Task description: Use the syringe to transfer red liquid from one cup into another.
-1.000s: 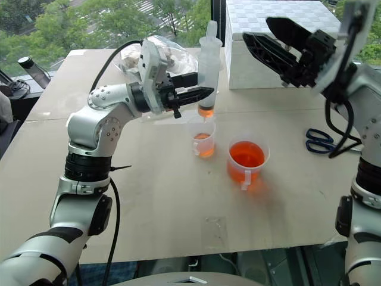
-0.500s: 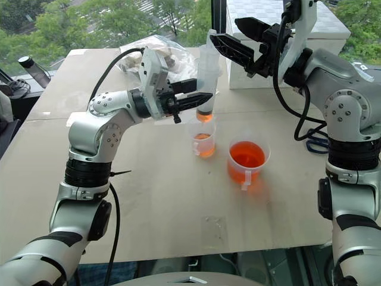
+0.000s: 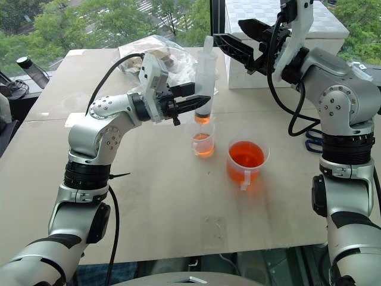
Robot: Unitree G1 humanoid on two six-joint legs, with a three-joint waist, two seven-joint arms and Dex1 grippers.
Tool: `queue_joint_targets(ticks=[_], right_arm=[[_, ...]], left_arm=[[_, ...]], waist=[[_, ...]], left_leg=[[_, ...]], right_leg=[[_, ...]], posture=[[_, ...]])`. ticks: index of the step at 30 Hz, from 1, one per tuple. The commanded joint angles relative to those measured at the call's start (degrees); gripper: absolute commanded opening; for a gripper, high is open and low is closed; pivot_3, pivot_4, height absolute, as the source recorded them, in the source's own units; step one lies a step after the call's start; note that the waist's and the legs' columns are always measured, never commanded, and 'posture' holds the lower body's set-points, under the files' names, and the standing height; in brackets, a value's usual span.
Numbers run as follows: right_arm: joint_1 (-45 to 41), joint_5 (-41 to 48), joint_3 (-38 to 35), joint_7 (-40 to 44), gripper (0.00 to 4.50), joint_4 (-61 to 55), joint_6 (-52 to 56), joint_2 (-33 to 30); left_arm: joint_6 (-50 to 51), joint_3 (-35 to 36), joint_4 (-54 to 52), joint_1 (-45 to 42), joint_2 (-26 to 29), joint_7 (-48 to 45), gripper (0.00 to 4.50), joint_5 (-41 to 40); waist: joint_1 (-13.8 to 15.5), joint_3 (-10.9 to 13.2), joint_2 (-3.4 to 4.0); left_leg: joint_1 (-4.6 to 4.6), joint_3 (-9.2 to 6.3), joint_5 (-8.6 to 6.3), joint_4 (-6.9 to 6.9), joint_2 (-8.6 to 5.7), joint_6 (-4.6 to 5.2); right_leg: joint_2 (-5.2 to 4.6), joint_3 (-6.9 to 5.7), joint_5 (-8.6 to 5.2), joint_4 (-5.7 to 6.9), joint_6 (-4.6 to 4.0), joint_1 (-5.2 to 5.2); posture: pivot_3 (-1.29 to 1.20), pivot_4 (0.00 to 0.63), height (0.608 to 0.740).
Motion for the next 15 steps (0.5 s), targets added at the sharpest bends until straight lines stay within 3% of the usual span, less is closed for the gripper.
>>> queue_joint_targets(ticks=[1,15], right_arm=[[-0.1,-0.5,-1.8,1.2,4.16,-1.2,-0.1,-1.0],[-1.1,3.1,-2.2,5.1,4.16,-3.9,3.1,0.7]], left_arm=[[-1.2,1.0,-2.5,-1.4,0.0,-0.2,1.39,-0.9],[-1.3,0.8,-2.4,-1.2,0.0,-0.5,1.39,-0.8]], waist=[[-0.1,0.0,0.0],[-0.9,0.0,0.0]], left_leg=[[0.0,0.0,0.0,-0.01,0.0,0.0],[0.0,-0.01,0.0,-0.02,0.0,0.0]], right_leg=[[0.0,0.0,0.0,0.0,0.0,0.0],[0.0,0.0,0.0,0.0,0.0,-0.01]], posture=[[0.0,0.15,0.74],[0.0,0.15,0.74]])
